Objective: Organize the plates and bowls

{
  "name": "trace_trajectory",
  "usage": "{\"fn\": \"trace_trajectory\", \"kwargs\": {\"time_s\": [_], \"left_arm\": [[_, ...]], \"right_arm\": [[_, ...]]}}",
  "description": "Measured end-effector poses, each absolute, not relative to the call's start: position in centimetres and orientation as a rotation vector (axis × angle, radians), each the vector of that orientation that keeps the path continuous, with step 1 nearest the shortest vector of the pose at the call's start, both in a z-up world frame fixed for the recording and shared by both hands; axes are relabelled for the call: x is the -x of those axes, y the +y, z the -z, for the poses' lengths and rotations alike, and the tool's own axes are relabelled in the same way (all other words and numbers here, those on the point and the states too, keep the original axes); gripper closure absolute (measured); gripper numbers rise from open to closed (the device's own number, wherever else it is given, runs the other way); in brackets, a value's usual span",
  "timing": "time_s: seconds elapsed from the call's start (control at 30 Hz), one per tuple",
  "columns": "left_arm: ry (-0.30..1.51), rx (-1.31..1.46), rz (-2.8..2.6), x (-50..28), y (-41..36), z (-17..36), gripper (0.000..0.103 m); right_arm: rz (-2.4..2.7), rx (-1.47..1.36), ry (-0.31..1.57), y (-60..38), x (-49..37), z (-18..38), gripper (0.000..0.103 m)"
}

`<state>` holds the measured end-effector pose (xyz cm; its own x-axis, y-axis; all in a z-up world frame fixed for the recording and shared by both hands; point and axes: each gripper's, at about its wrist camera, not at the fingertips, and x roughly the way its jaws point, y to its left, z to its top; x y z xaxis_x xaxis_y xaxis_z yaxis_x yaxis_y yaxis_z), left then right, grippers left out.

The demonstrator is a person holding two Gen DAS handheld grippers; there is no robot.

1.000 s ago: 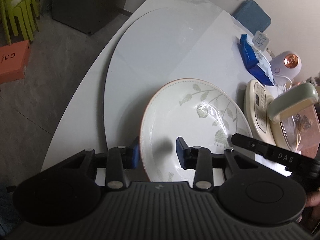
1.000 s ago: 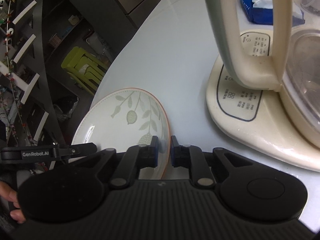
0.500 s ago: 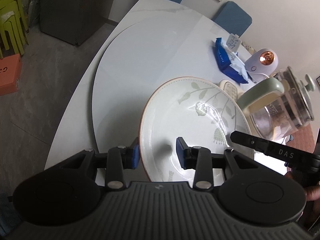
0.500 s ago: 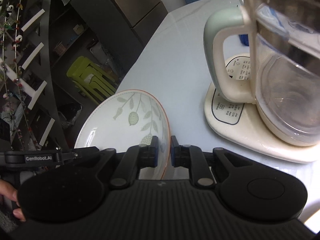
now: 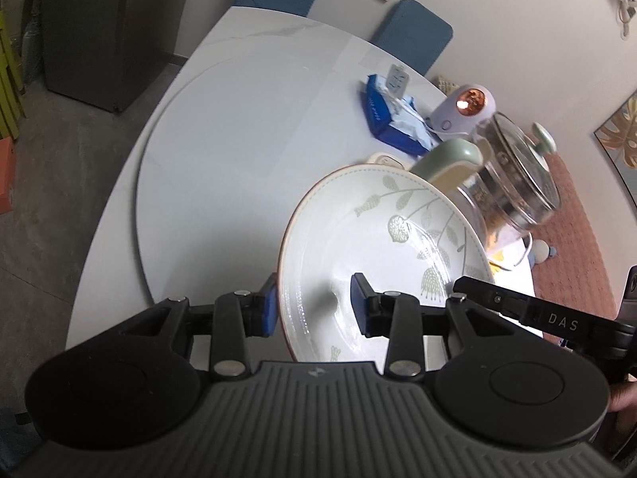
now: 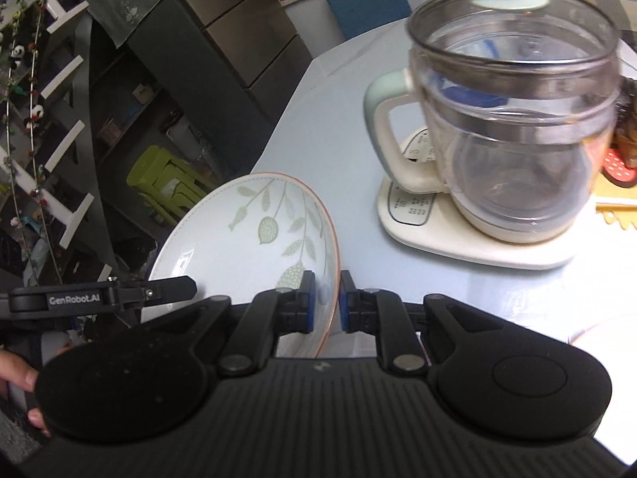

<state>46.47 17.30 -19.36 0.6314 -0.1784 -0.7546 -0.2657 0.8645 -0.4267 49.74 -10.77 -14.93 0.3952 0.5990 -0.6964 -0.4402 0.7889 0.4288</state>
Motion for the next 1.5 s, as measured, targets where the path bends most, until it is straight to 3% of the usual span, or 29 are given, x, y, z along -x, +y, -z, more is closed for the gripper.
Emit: {"fn": "trace_trajectory", "kwargs": {"time_s": [0.37,0.9,1.5], "left_arm": [[1.013,0.527,0.050,-47.5,11.9,21.7,0.061],[1.244,0.444,0.076,-47.2,7.7,28.5,0.061],[1.309,0.399,0.052,-47.5,6.7,29.6,0.061]], "right_arm": [[-0.555,-0.190,0.964,-16.1,-47.7,15.0,0.088],[-0.497,-0.126,1.091,-18.4,-45.7,20.2,0.088],[-0.498,-0.017,1.090,-17.6,-46.4,20.6,0.088]]}}
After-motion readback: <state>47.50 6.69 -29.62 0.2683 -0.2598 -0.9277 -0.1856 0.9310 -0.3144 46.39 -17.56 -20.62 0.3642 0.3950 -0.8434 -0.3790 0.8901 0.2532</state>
